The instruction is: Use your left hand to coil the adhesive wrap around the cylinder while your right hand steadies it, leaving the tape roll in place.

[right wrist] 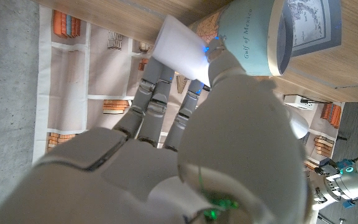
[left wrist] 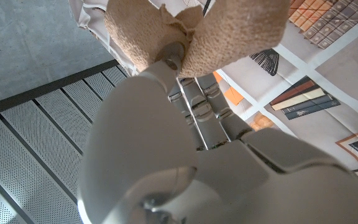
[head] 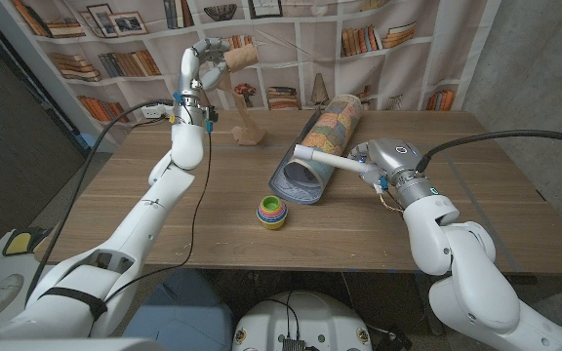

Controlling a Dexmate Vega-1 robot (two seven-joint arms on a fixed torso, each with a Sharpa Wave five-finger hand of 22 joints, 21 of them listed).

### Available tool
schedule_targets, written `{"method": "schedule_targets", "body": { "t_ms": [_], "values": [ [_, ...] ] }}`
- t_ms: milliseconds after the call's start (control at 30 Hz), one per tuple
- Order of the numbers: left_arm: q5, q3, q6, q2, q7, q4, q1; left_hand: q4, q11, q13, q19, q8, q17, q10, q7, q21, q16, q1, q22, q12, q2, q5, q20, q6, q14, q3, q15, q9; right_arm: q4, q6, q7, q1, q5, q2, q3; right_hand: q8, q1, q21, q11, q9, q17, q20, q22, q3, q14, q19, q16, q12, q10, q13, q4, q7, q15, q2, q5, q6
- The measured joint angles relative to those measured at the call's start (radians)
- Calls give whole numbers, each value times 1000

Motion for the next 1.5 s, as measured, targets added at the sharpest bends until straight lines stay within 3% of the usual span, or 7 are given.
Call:
{"method": "schedule_targets", "body": {
  "t_ms": [667,867,1500],
  "values": [
    [-121,4,7,6,-94,-71,33,-2,0,-3,-9,0,-1,0,0,4,-5,7,0,0,4,-3,-2,0,0,-2,0,1,15,40,32,25,-53,32,-23,0,3,1,-2,0,0,5,0,0,-1,-5,-1,2,2,3,0,0,-1,-3,-1,0],
    [-172,7,-2,4,-127,-86,38,-3,0,-5,-13,8,-1,0,0,8,-8,7,0,0,4,-3,-5,0,0,-3,0,1,32,59,37,46,-63,65,-41,0,3,1,-2,0,0,5,0,0,-2,-5,-4,1,2,5,0,0,-2,-3,4,0],
    [-232,17,12,-6,-164,-149,69,0,4,-9,-22,8,7,4,0,12,-12,12,0,0,-1,-3,-3,0,0,-6,0,1,66,99,15,66,-16,94,-41,0,3,1,-3,-1,-1,3,0,0,0,-7,0,0,3,3,0,0,0,-3,4,0]
  ]
}}
